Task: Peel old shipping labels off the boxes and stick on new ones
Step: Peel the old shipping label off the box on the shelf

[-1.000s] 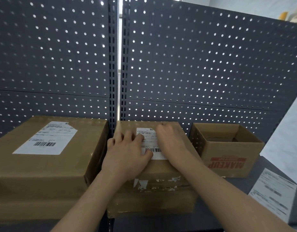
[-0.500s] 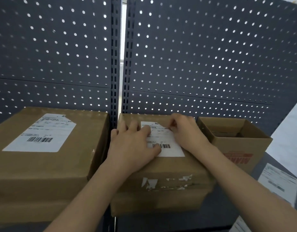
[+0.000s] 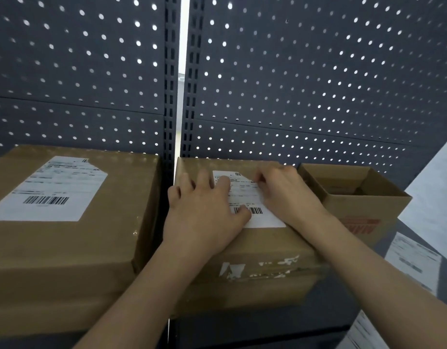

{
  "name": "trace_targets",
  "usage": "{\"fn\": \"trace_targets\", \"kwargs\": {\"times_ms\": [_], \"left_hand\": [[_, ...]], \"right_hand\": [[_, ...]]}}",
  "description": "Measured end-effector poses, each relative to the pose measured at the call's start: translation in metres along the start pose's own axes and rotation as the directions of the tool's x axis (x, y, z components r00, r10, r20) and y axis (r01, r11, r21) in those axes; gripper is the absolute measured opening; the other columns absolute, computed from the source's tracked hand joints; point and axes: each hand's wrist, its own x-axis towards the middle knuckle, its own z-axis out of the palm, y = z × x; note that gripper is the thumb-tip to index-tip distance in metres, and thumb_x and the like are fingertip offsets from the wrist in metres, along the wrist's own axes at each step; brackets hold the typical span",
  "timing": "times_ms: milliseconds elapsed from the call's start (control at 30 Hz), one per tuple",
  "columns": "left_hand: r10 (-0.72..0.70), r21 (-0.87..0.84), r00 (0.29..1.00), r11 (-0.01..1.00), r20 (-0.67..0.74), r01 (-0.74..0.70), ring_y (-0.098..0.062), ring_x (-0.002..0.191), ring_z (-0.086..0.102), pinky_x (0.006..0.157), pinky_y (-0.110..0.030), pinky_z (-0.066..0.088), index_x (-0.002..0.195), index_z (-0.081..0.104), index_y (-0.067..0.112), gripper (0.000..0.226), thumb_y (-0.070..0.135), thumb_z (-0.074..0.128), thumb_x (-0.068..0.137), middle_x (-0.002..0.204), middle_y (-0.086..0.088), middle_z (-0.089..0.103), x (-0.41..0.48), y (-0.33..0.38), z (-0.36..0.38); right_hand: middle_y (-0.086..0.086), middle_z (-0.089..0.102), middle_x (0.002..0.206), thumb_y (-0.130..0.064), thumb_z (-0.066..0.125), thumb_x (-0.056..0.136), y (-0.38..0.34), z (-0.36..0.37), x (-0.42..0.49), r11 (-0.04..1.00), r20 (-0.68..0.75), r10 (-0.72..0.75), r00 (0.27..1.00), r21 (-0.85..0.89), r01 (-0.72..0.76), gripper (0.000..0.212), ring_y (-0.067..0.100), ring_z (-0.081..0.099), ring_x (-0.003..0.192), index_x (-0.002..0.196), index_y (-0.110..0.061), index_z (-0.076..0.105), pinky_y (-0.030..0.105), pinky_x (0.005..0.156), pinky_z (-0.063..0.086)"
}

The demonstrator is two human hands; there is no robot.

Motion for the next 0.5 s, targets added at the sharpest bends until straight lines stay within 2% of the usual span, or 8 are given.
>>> {"fn": "trace_targets", "kwargs": {"times_ms": [233,367,433,500], "left_hand": [[-0.038,-0.002,0.999,0.999,0.01,0.038,-0.029,0.124,0.027,0.101,-0.043,0.026,0.124,0.044,0.035,0.054,0.067,0.039,0.081,0.13,0.002,0.036,-0.0004,0.0017,-0.0005],[-0.062,-0.004,0.998,0.998,0.006,0.062,-0.024,0.114,0.03,0.1,-0.041,0.027,0.121,0.044,0.038,0.052,0.069,0.04,0.08,0.123,0.005,0.037,-0.0007,0.0017,-0.0009],[-0.074,-0.003,0.997,0.997,-0.002,0.073,-0.023,0.112,0.03,0.099,-0.04,0.027,0.12,0.044,0.039,0.05,0.069,0.041,0.08,0.121,0.005,0.036,-0.0003,0.0023,-0.0001],[-0.081,0.005,0.997,0.997,-0.017,0.081,-0.022,0.111,0.03,0.097,-0.039,0.027,0.117,0.044,0.04,0.048,0.07,0.042,0.08,0.118,0.006,0.035,0.0001,0.0029,0.0004]], "right_hand": [[0.011,0.063,0.099,0.006,0.05,0.085,-0.0031,-0.0051,-0.0015,0.994,-0.002,-0.065,0.998,-0.085,0.065,0.028,0.029,0.058,0.096,0.101,-0.009,0.066,0.033,0.076,0.048],[0.01,0.062,0.097,0.003,0.049,0.086,-0.0053,-0.0072,-0.0079,0.985,-0.009,-0.123,0.992,-0.127,0.121,0.021,0.029,0.059,0.09,0.096,-0.009,0.064,0.039,0.083,0.049],[0.01,0.063,0.092,0.001,0.051,0.086,-0.0043,-0.0059,-0.0075,0.985,-0.035,-0.142,0.989,-0.104,0.138,0.019,0.029,0.061,0.088,0.093,-0.01,0.064,0.041,0.079,0.051],[0.009,0.062,0.095,0.003,0.05,0.087,-0.0047,-0.005,-0.0058,0.987,-0.002,-0.133,0.991,-0.095,0.132,0.018,0.025,0.059,0.087,0.091,-0.009,0.063,0.037,0.076,0.051]]}}
